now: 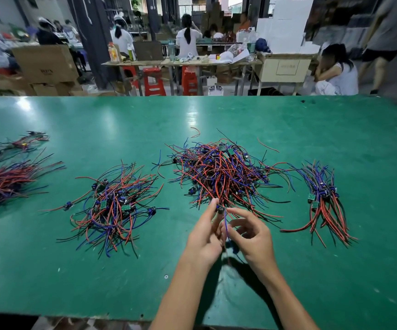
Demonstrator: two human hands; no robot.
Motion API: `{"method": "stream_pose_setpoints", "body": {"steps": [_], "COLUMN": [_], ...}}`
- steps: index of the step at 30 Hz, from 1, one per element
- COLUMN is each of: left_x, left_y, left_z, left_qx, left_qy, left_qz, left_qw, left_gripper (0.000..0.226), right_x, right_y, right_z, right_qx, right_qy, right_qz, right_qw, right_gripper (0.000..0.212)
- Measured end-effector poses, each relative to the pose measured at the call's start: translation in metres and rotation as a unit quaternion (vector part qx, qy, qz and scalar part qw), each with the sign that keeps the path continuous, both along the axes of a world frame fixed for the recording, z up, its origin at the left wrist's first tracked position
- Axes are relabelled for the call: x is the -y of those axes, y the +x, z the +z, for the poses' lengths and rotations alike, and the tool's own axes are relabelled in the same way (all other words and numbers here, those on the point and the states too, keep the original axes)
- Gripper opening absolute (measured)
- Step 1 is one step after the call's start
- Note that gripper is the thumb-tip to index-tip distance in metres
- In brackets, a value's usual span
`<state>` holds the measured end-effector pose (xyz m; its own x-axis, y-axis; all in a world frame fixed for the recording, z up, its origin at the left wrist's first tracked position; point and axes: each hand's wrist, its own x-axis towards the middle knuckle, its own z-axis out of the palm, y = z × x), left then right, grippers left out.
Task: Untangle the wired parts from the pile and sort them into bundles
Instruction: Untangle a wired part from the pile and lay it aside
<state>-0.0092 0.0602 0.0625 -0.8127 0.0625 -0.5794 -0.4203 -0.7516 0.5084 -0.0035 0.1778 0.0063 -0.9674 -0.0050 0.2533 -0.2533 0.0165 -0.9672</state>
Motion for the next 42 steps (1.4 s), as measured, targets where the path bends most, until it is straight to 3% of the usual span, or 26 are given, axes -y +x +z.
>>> {"method": "stream_pose_setpoints", "body": {"steps": [3, 8, 13, 18, 22, 27, 29, 31, 32, 34, 36, 42], "left_x": [-0.011, -0.017, -0.016, -0.019, -0.014, 0.027, 0.048, 0.071, 0.081, 0.089, 0.079, 0.027], "left_y": [0.002, 0.011, 0.024, 0.038, 0.042, 0.034, 0.029, 0.022, 0.017, 0.010, 0.007, 0.009], "left_z": [-0.007, -0.015, -0.025, -0.031, -0.037, -0.045, -0.044, -0.037, -0.030, -0.018, -0.010, -0.017], "left_qx": [0.003, -0.022, -0.055, -0.153, -0.220, -0.311, -0.304, -0.290, -0.294, -0.316, -0.332, -0.315], "left_qy": [-0.030, -0.055, -0.147, -0.218, -0.318, -0.464, -0.514, -0.493, -0.475, -0.462, -0.451, -0.385], "left_qz": [-0.001, 0.013, 0.031, 0.064, 0.044, 0.029, 0.058, 0.046, -0.007, -0.152, -0.236, -0.250], "left_qw": [1.000, 0.998, 0.987, 0.962, 0.921, 0.829, 0.800, 0.819, 0.830, 0.815, 0.794, 0.831], "left_gripper": [0.020, 0.012, 0.020, 0.020, 0.025, 0.039, 0.031, 0.021, 0.016, 0.024, 0.027, 0.022], "right_x": [-0.001, -0.001, -0.003, -0.007, -0.008, -0.015, -0.019, -0.022, -0.022, -0.021, -0.019, -0.013], "right_y": [0.002, 0.005, 0.003, -0.002, -0.003, 0.001, 0.001, 0.001, 0.000, 0.000, 0.000, 0.001], "right_z": [-0.001, 0.008, 0.009, 0.003, 0.005, 0.012, 0.011, 0.009, 0.008, 0.006, 0.004, 0.003], "right_qx": [0.021, 0.033, 0.054, 0.078, 0.116, 0.148, 0.162, 0.166, 0.163, 0.150, 0.128, 0.038], "right_qy": [-0.076, -0.138, -0.138, -0.161, -0.209, -0.278, -0.304, -0.307, -0.299, -0.272, -0.223, -0.104], "right_qz": [0.006, -0.004, -0.034, -0.059, -0.050, -0.026, -0.019, -0.008, -0.001, 0.014, 0.025, 0.012], "right_qw": [0.997, 0.990, 0.988, 0.982, 0.970, 0.949, 0.939, 0.937, 0.940, 0.950, 0.966, 0.994], "right_gripper": [0.040, 0.023, 0.019, 0.024, 0.021, 0.018, 0.017, 0.016, 0.016, 0.016, 0.018, 0.010]}}
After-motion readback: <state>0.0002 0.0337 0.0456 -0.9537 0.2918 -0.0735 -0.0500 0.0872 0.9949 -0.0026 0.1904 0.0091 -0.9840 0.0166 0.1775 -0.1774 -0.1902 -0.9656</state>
